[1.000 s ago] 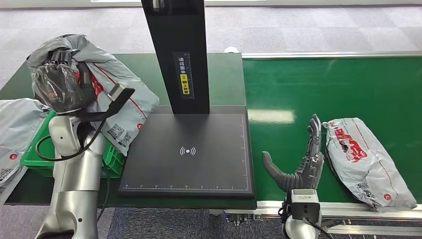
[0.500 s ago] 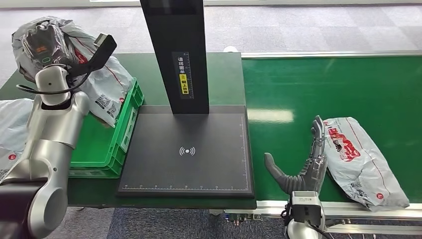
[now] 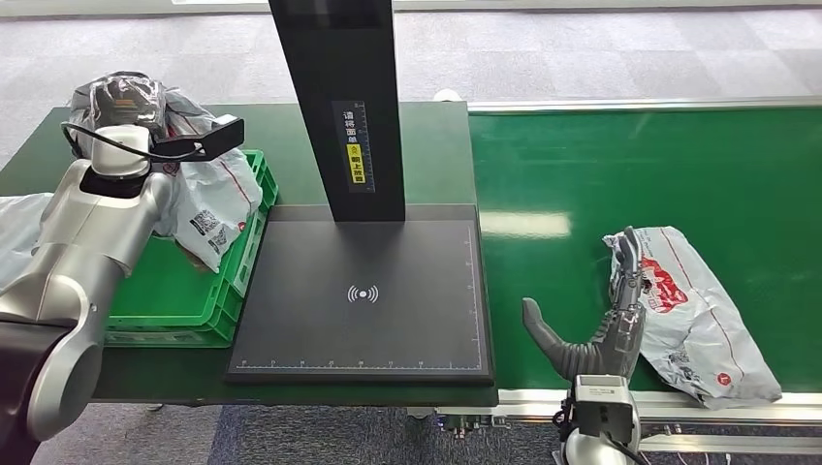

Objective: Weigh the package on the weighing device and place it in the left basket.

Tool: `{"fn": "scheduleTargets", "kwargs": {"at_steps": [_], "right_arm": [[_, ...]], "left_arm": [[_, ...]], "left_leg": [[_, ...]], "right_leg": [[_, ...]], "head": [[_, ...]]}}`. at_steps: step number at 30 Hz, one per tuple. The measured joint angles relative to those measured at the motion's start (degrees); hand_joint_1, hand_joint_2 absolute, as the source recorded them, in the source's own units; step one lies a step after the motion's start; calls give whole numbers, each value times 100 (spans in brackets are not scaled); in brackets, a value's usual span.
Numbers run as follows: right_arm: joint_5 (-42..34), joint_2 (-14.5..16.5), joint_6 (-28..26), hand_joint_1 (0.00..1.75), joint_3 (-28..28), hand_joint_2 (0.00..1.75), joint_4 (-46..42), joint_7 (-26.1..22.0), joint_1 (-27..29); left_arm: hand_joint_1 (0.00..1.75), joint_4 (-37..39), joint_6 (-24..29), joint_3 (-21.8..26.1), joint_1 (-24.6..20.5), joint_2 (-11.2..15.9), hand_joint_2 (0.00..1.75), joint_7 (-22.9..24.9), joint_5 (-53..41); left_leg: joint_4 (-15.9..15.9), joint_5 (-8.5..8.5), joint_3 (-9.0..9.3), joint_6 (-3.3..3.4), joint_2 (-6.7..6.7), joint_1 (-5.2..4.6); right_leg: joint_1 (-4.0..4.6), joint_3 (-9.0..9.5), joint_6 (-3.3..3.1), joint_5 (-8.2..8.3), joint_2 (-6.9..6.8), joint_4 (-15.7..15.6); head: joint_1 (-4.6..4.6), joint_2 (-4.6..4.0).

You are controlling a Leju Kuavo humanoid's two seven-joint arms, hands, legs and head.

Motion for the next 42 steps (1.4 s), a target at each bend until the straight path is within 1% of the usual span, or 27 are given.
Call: {"fn": "scheduleTargets", "kwargs": {"at_steps": [3,9,13,17,20,22,23,24,25,26,27,29,31,32,33,34,35,36,38,40,42], "right_arm": [[15,1,5,0,-2,175,-21,-5,16],[110,15,70,0,-14,175,-127,84,58],[203,31,134,0,-58,175,-192,119,89],[218,34,156,0,-113,175,-215,120,107],[227,35,174,0,-141,175,-227,119,126],[234,37,181,0,-154,175,-248,118,147],[238,41,182,0,-157,175,-257,118,157],[240,46,182,0,-158,175,-262,116,165],[236,51,182,0,-160,175,-264,114,172],[220,56,182,0,-162,175,-265,109,176],[191,58,193,0,-164,175,-265,98,179],[101,59,274,0,-169,175,-263,75,180],[-22,59,488,0,-170,175,-258,101,171],[-114,59,696,0,-169,175,-248,178,157],[-233,59,989,0,-167,175,-227,305,131],[-364,59,1346,0,-161,175,-189,460,94],[-485,60,1720,0,-155,175,-130,611,48],[-611,62,2085,0,-149,175,-52,742,-5],[-906,65,2738,0,-144,175,149,932,-132],[-1172,66,3204,0,-146,175,372,1055,-270],[-1223,66,3397,0,-167,175,614,1150,-436]], "left_arm": [[0,81,-12,-73,-22,82,175,-68,5],[0,101,839,-83,0,156,175,30,25],[0,83,920,-53,36,190,175,94,13],[0,19,962,22,102,249,0,-48,14],[0,-103,1316,116,197,270,0,-136,30],[0,-290,1818,239,317,267,0,-305,133],[0,-426,2121,325,409,252,0,-475,271],[0,-608,2405,433,532,215,0,-751,526],[0,-843,2583,557,694,160,0,-1123,930],[0,-1121,2635,685,898,75,0,-1540,1454],[0,-1471,2562,804,1147,-45,0,-2016,2149],[0,-2269,2252,949,1743,-331,87,-2869,3662],[0,-2983,1836,968,2340,-643,87,-3449,5050],[0,-3264,1482,960,2625,-802,44,-3613,5762],[0,-3501,1009,944,2902,-958,0,-3756,6519],[0,-3707,487,912,3180,-1107,0,-3912,7266],[0,-3872,56,861,3463,-1238,44,-4078,7837],[0,-4000,-229,792,3734,-1355,87,-4240,8223],[0,-4164,-514,665,4206,-1566,175,-4430,8698],[0,-4229,-631,589,4555,-1731,175,-4491,9025],[0,-4249,-633,546,4816,-1834,175,-4581,9132]], "left_leg": [[0,0,0,0,-1,0],[0,2,-1,-3,-2,0],[0,2,-1,-3,-2,0],[0,4,0,-5,-2,0],[0,4,0,-6,-3,0],[0,4,0,-6,-2,0],[0,4,1,-6,-2,-1],[0,4,1,-6,-1,-2],[1,4,2,-6,-1,-4],[1,3,2,-6,-2,-6],[1,3,2,-5,-3,-7],[0,2,1,-3,-5,-10],[0,-1,-1,-1,-1,-13],[0,-3,-1,1,5,-16],[0,-5,0,4,10,-18],[0,-7,0,7,13,-19],[0,-8,0,9,14,-21],[0,-8,0,10,13,-20],[0,-8,0,10,12,-19],[0,-8,0,10,12,-16],[0,-7,-1,9,12,-13]], "right_leg": [[0,-1,0,0,0,0],[0,0,0,0,-2,2],[0,0,0,0,-1,2],[0,-1,-1,0,-2,4],[0,-1,-1,0,-2,4],[-1,-1,-1,0,-2,5],[-1,-2,-1,0,-1,4],[-2,-3,-1,0,-1,3],[-4,-3,-1,0,-1,3],[-6,-4,0,0,-2,2],[-8,-3,0,0,-3,0],[-12,-1,1,-1,-5,-2],[-17,1,1,-1,-2,-4],[-19,1,2,0,2,-4],[-22,0,2,0,7,-5],[-24,0,3,0,10,-6],[-25,0,3,0,10,-6],[-25,-1,3,0,9,-6],[-25,-1,4,0,8,-6],[-23,-2,4,0,9,-6],[-20,-2,3,0,9,-5]], "head": [[1,0],[1,0],[0,0],[-1,0],[-1,0],[-1,0],[-1,0],[0,0],[-1,0],[-1,0],[-1,0],[-1,0],[2,0],[2,0],[1,0],[1,0],[1,0],[1,0],[1,0],[1,0],[-1,0]]}}
